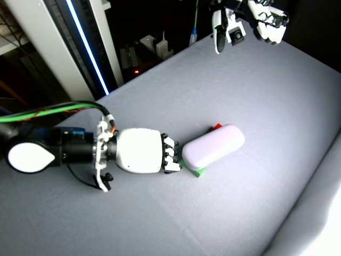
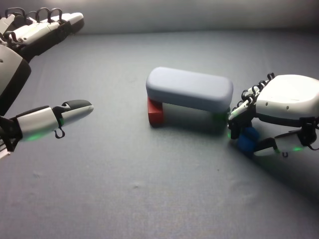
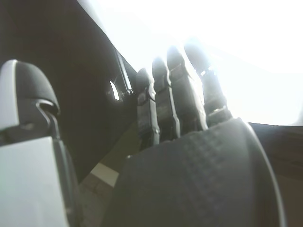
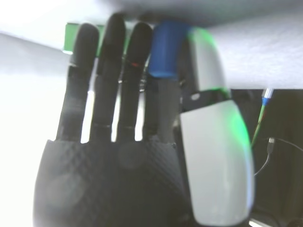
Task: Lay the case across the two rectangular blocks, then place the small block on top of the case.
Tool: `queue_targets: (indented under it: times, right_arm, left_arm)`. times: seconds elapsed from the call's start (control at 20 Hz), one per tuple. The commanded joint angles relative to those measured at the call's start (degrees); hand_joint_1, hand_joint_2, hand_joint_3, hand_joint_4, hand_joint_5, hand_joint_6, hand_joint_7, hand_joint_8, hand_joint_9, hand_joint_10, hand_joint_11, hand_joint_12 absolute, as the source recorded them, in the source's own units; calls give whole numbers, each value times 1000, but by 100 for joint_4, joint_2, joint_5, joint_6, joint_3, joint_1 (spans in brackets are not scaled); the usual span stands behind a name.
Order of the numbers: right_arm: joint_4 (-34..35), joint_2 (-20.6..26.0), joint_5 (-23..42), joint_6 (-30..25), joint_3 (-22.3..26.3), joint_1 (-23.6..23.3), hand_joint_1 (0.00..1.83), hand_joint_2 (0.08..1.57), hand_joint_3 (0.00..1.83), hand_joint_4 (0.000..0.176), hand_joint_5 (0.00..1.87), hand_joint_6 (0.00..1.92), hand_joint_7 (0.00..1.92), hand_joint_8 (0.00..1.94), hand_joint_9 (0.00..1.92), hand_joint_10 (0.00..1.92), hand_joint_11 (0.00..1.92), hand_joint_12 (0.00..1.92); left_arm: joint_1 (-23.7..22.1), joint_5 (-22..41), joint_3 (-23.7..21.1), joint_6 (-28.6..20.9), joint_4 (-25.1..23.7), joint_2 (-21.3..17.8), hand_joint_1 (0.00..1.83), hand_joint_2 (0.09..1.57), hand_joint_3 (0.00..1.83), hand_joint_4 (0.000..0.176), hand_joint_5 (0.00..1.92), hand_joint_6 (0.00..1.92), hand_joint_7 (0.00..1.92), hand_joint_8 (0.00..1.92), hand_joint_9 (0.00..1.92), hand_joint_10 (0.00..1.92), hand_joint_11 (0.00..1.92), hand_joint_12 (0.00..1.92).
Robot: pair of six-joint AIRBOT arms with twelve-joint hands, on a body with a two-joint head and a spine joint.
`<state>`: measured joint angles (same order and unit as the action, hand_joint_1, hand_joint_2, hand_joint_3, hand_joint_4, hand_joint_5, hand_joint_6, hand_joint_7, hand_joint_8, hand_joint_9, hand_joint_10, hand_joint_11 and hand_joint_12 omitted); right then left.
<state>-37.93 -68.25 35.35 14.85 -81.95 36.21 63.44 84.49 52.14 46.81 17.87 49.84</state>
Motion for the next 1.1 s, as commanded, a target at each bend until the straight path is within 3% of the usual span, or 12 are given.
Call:
queue_targets:
  times: [0.0, 0.2, 0.35, 0.45, 0.5, 0.6, 0.65, 0.75, 0.9, 0.95, 1.0, 1.05]
  right_arm:
    - [121, 22, 300, -24, -24, -27, 1226, 1114, 2, 0, 955, 946, 1013, 1031, 937, 739, 626, 1437]
    - [123, 24, 301, -30, -21, -27, 1244, 1095, 0, 0, 974, 912, 1090, 932, 990, 897, 737, 1446]
    - [185, 42, 444, -108, -2, -40, 1268, 1039, 0, 0, 1055, 845, 1277, 543, 1120, 826, 836, 1431]
    - [334, 157, 713, -120, 62, -100, 1272, 1046, 0, 0, 1093, 694, 1188, 802, 1147, 788, 871, 1399]
    - [389, 216, 840, -120, 90, -163, 1268, 1042, 0, 0, 1079, 761, 1225, 703, 1164, 805, 886, 1386]
    - [512, 273, 1097, -120, 110, -299, 1291, 1036, 0, 0, 1170, 482, 1187, 895, 1187, 1142, 1011, 1572]
    - [588, 298, 1225, -119, 107, -365, 1214, 1029, 0, 0, 1186, 596, 1056, 1670, 1126, 1765, 1131, 1851]
    - [732, 318, 1438, -107, 82, -506, 1196, 1036, 1, 0, 1158, 676, 999, 1521, 1028, 1730, 988, 1916]
    - [797, 317, 1473, 75, -33, -859, 1196, 1031, 0, 0, 1170, 658, 1024, 1909, 1148, 1919, 1219, 1921]
    - [797, 307, 1472, 75, -84, -953, 1196, 1031, 0, 0, 1170, 658, 1024, 1909, 1148, 1919, 1219, 1921]
    - [796, 232, 1467, 77, -160, -1062, 1260, 1075, 4, 0, 1116, 553, 1028, 1337, 979, 1545, 909, 1767]
    - [796, 182, 1440, 85, -211, -1120, 1260, 1075, 4, 0, 1116, 553, 1028, 1337, 979, 1545, 909, 1767]
  left_arm:
    - [-53, 699, 26, -28, -70, 9, 982, 979, 2, 0, 364, 0, 410, 9, 434, 16, 0, 1203]
    - [-47, 699, 23, -36, -62, 19, 987, 974, 0, 0, 367, 1, 421, 9, 443, 16, 13, 1201]
    - [-28, 703, 18, -45, -54, 21, 979, 972, 0, 0, 379, 4, 445, 6, 464, 13, 40, 1163]
    - [-13, 706, 16, -49, -44, 29, 989, 966, 0, 0, 385, 4, 454, 7, 466, 12, 51, 1162]
    - [0, 714, 11, -51, -38, 30, 1005, 960, 0, 0, 396, 8, 452, 5, 464, 10, 41, 1161]
    - [31, 740, 3, -62, -16, 30, 997, 965, 0, 0, 395, 4, 440, 0, 448, 2, 14, 1154]
    - [46, 751, 1, -72, -10, 30, 993, 965, 0, 0, 403, 6, 441, 1, 454, 4, 29, 1160]
    - [59, 760, -2, -77, -4, 30, 1012, 959, 0, 0, 411, 7, 444, 2, 466, 8, 46, 1167]
    - [81, 760, -1, -84, 13, 42, 992, 949, 0, 0, 414, 2, 438, 0, 472, 6, 83, 1114]
    - [90, 759, 1, -88, 18, 48, 992, 949, 0, 0, 414, 2, 438, 0, 472, 6, 83, 1114]
    - [93, 747, 4, -88, 21, 56, 997, 952, 0, 0, 418, 1, 437, 0, 476, 6, 85, 1102]
    - [93, 741, 6, -88, 24, 59, 997, 952, 0, 0, 418, 1, 437, 0, 476, 6, 85, 1102]
